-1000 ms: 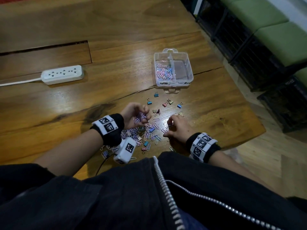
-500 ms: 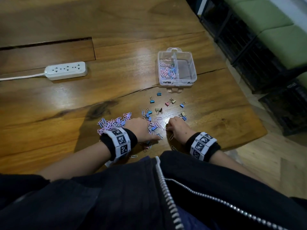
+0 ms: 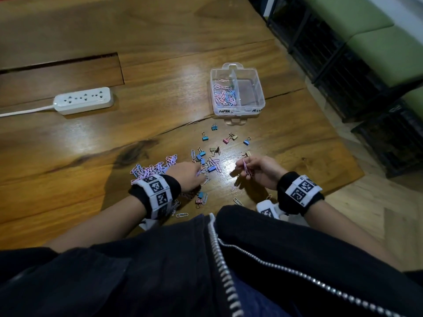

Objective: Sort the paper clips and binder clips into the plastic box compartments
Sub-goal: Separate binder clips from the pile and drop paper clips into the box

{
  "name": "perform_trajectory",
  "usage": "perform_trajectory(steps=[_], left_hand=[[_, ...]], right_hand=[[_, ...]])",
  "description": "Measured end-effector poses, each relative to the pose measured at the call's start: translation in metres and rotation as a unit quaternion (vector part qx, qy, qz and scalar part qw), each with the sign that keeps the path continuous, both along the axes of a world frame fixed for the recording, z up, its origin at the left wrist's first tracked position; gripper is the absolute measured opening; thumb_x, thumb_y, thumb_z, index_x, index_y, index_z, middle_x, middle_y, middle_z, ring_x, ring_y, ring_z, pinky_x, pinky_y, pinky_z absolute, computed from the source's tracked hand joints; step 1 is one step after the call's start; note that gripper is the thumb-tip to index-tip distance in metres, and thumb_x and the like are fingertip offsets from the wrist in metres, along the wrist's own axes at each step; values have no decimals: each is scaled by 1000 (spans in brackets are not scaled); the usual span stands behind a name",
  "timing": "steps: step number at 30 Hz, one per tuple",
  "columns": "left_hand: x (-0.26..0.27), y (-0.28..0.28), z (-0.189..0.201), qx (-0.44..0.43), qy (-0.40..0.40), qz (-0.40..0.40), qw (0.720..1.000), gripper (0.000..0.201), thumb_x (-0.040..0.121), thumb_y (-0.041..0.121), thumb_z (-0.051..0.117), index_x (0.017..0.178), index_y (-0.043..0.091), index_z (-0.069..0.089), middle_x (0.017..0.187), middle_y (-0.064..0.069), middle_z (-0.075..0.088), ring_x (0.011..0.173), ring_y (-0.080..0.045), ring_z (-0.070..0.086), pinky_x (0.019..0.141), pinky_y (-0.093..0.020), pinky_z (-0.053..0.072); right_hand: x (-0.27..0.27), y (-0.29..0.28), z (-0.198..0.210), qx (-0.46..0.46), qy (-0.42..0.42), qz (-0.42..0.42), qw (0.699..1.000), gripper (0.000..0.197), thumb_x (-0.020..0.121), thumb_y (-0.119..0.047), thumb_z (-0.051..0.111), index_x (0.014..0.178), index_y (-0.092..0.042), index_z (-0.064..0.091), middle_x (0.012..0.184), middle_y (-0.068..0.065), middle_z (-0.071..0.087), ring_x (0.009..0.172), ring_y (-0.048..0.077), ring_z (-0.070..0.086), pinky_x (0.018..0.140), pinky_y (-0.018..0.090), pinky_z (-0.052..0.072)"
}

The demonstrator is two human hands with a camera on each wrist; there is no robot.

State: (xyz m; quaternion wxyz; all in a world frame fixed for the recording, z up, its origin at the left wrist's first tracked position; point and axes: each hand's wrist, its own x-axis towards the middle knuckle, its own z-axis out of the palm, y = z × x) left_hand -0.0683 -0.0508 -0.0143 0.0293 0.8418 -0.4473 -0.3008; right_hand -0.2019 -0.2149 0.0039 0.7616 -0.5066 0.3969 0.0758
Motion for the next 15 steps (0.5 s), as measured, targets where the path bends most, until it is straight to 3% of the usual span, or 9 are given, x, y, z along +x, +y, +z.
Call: perform_trajectory(steps=[2,4,6,8,10,12,13,15], left_hand=[[7,4,0,-66,134,86,985,22,97,21,33,80,13,44,76,-1,46,69,-14,44,69,-25,41],[15,7,2,-123,279,185,934,24,95,12,32,74,11,44,68,0,40,57,-11,35,54,-19,34],[21,13,5,-170,422,258,852,17,84,15,39,69,12,45,58,3,39,44,-8,30,39,-13,27],[26,16,10,-210,539,285,764,5,68,14,38,66,11,42,50,5,43,34,-4,30,30,-8,24],[28,15,15,-233,582,277,728,5,62,13,35,65,10,39,48,4,46,32,-5,32,29,-7,25],[28,12,17,-248,612,269,701,6,57,14,40,61,10,43,48,1,47,32,-7,31,31,-6,26],[28,11,17,-252,627,266,687,8,55,18,45,58,11,47,48,0,47,32,-8,31,31,-6,26],[28,9,16,-252,644,268,671,16,62,27,47,53,14,51,48,0,48,31,-7,31,30,-6,27]], right_hand=[[-1,3,-1,-17,7,13,1000,26,90,0,32,76,-3,55,75,8,52,61,13,45,55,20,39],[-2,7,-2,-69,26,60,995,29,92,-10,37,66,-10,50,67,2,46,59,11,39,56,20,33],[-5,13,-7,-173,58,154,971,30,90,-24,48,62,-16,46,65,-2,47,59,10,42,57,21,34],[-11,17,-14,-275,51,247,928,24,77,-29,67,68,-20,46,73,-3,55,69,12,53,65,24,46],[-17,19,-21,-351,54,333,873,30,64,-28,78,81,-24,53,94,1,58,88,18,55,82,34,50],[-20,22,-21,-424,67,392,814,42,65,-31,77,100,-22,54,105,0,52,96,15,47,85,30,44],[-20,24,-21,-446,69,404,796,45,67,-32,75,105,-21,52,107,0,49,97,13,44,84,27,42],[-17,27,-19,-459,59,407,787,45,71,-31,72,108,-18,50,109,1,49,98,14,43,85,26,40]])
